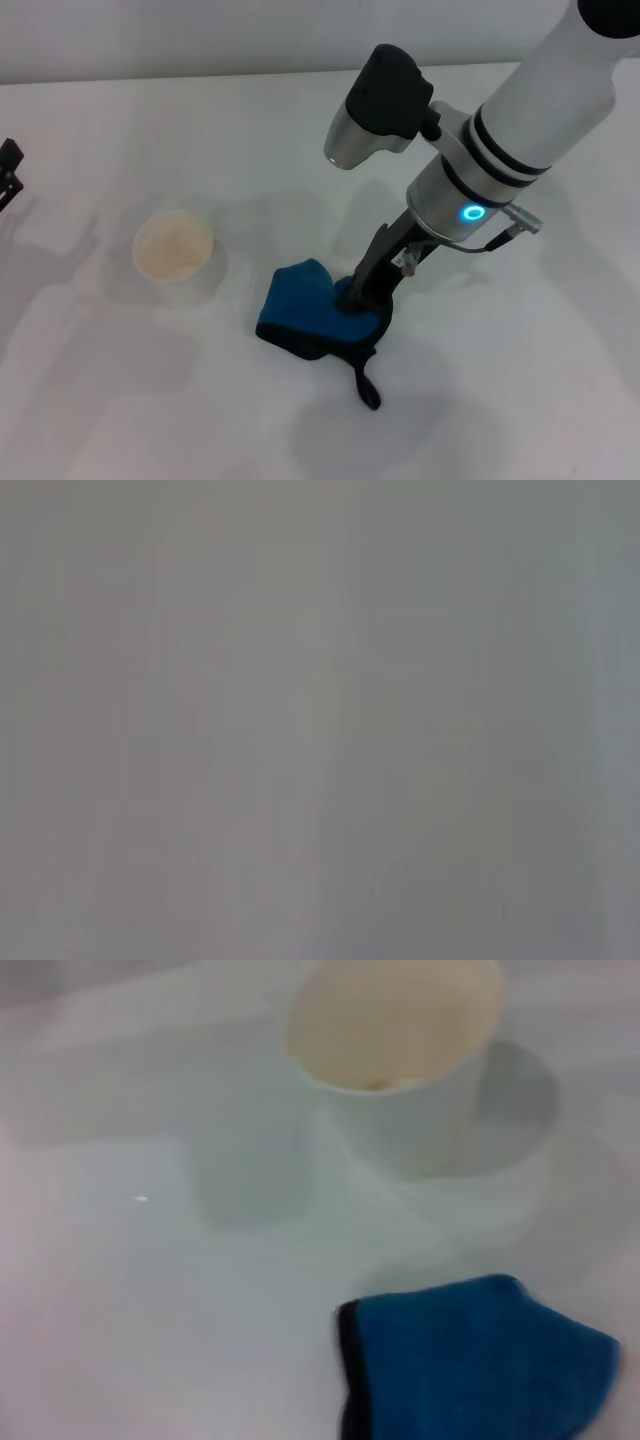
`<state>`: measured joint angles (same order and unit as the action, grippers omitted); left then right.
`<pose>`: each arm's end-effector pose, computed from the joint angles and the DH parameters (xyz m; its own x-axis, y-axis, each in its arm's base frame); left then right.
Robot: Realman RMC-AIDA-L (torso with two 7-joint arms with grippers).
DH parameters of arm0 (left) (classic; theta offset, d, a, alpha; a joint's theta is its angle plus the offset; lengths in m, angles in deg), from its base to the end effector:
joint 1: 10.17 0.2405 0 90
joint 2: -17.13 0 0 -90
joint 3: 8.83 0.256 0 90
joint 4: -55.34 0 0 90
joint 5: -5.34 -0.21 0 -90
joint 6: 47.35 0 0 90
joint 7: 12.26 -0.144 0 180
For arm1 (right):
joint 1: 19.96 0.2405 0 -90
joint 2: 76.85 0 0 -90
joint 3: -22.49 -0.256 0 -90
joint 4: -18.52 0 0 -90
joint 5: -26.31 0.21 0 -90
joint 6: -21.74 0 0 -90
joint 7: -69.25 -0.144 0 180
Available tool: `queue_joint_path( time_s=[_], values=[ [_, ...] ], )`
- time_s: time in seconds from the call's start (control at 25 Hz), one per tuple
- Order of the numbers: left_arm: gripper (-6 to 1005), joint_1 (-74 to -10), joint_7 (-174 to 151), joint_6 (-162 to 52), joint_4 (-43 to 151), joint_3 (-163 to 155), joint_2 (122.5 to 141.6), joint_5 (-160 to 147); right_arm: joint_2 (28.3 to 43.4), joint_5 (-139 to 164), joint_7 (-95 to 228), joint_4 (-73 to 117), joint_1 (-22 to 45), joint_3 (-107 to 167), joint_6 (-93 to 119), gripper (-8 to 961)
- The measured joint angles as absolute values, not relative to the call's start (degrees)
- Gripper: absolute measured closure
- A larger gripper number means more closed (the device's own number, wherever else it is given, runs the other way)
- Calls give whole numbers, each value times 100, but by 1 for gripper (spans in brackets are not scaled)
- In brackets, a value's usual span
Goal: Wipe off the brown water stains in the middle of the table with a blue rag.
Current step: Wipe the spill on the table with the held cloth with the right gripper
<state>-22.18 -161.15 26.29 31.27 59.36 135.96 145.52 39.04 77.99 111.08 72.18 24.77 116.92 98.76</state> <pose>-0.3291 0.2926 0.0204 0.7006 -0.1119 0.7047 0.6114 -0.4151 -0.6738 0.1679 0.3559 -0.0733 0.8138 -0.5054 0.2869 -0.4786 -0.8629 -0.1626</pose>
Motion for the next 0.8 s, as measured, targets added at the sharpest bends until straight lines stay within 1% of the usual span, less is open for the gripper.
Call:
queue_joint_path(
  time_s=[0.16,0.32,0.52,0.8],
  values=[
    [122,-2222,-16115,2620,3132,5881,13591,14549,3850,7322,10726,7138,2471,11547,9474,908],
    [123,-2223,-16160,2619,3149,5812,13587,14531,3861,6614,10547,7062,2408,11064,9160,909],
    [122,-2223,-16190,2619,3144,5805,13587,14536,3834,6170,10537,6855,2348,10461,8784,910],
    [122,-2223,-16193,2614,3131,5803,13587,14549,3847,6017,10728,6860,2157,10187,8853,911]
  ],
)
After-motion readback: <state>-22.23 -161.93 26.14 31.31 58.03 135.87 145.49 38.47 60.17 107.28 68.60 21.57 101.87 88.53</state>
